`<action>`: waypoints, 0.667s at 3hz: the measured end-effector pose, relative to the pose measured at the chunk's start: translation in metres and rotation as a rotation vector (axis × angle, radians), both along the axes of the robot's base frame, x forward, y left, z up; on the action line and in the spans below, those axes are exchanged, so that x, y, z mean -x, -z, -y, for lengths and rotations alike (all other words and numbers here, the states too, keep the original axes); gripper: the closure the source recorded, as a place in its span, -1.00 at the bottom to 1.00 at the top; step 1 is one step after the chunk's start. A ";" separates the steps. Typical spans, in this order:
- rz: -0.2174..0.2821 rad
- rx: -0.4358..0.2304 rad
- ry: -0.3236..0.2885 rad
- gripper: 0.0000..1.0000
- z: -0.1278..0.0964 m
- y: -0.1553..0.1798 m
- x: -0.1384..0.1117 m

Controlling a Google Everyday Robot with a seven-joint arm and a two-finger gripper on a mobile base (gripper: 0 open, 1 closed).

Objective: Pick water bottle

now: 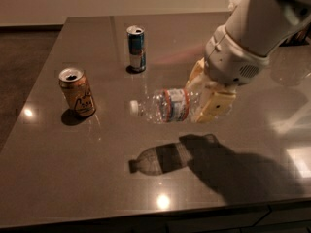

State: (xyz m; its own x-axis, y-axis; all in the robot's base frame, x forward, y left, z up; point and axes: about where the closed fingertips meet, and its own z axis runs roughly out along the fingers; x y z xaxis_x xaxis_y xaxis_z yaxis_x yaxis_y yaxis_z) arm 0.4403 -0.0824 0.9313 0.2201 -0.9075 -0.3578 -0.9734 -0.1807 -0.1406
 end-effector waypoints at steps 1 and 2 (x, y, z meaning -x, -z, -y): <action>0.021 -0.038 -0.011 1.00 0.001 -0.025 0.001; 0.029 -0.043 -0.012 1.00 0.000 -0.028 0.000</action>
Offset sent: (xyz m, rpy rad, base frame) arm -0.0006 -0.0015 0.0232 0.0352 -0.0192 0.0099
